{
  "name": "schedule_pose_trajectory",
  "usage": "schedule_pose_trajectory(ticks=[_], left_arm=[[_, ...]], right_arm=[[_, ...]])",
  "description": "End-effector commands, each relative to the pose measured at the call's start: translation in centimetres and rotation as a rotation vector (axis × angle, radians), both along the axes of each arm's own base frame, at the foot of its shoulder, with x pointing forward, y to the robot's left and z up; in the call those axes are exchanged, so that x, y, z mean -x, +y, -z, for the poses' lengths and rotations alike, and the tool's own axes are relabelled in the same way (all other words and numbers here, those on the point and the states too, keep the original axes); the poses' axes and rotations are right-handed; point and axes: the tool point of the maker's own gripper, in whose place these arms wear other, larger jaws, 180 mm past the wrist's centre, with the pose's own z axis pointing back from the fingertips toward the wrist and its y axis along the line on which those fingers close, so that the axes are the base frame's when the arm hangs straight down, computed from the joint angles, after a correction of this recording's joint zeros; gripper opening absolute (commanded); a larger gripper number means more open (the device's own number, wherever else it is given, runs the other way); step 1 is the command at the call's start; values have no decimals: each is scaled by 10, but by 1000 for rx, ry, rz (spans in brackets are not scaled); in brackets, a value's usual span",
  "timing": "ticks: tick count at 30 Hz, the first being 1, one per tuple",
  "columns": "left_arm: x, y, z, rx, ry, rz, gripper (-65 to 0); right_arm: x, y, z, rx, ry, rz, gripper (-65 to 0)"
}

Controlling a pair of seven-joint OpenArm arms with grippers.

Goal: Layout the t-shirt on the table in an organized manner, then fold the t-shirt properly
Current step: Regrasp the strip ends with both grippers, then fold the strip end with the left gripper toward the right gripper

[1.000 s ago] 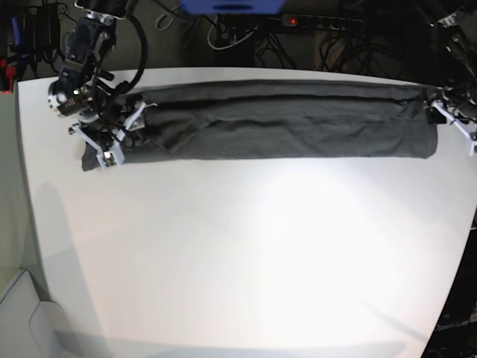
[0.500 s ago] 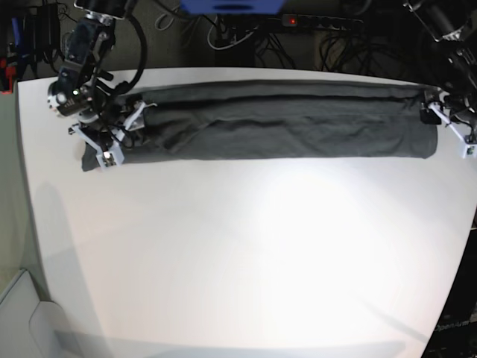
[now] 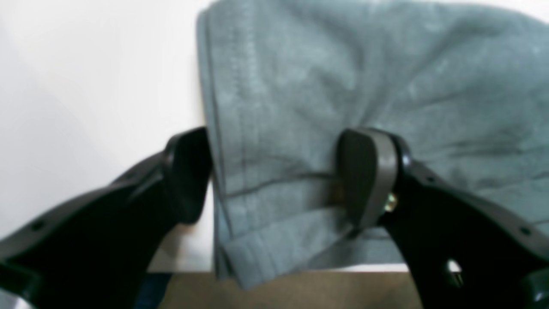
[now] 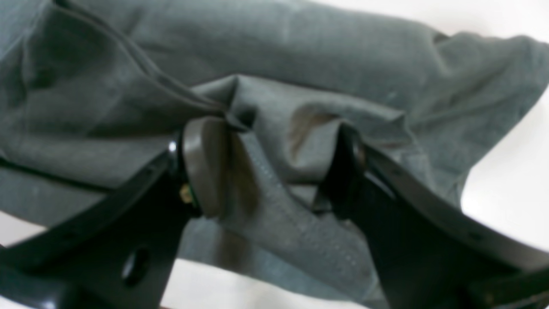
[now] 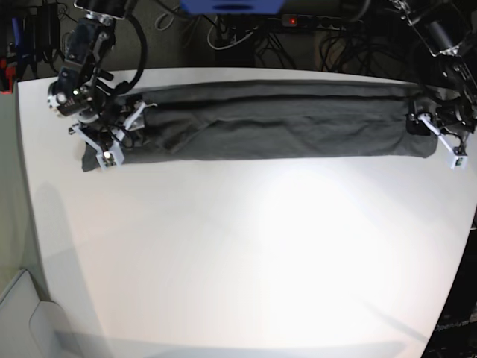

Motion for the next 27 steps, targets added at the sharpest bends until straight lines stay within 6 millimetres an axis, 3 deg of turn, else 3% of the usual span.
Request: schedule_pose_trajectory(ticks=[1, 8, 11, 13, 18, 19, 23, 27], left_arm=[[-3, 6, -5, -16, -4, -2, -188], [2, 4, 0, -5, 11, -4, -192], [2, -7, 6, 18, 14, -1, -210], [1, -11, 8, 27, 5, 0, -297], [2, -19, 19, 66, -2, -14, -622], [4, -20, 23, 75, 10, -18, -650], [3, -20, 22, 75, 6, -18, -647], [-16, -16, -11, -3, -81, 16, -648]], right_arm=[[8, -6, 5, 33, 47, -5, -285], [8, -6, 5, 33, 47, -5, -285], [8, -6, 5, 33, 47, -5, -285], [7, -5, 5, 31, 45, -4, -285], [7, -5, 5, 31, 45, -4, -285], [7, -6, 5, 33, 45, -5, -285], [7, -6, 5, 33, 45, -5, -285], [7, -6, 5, 33, 47, -5, -285]])
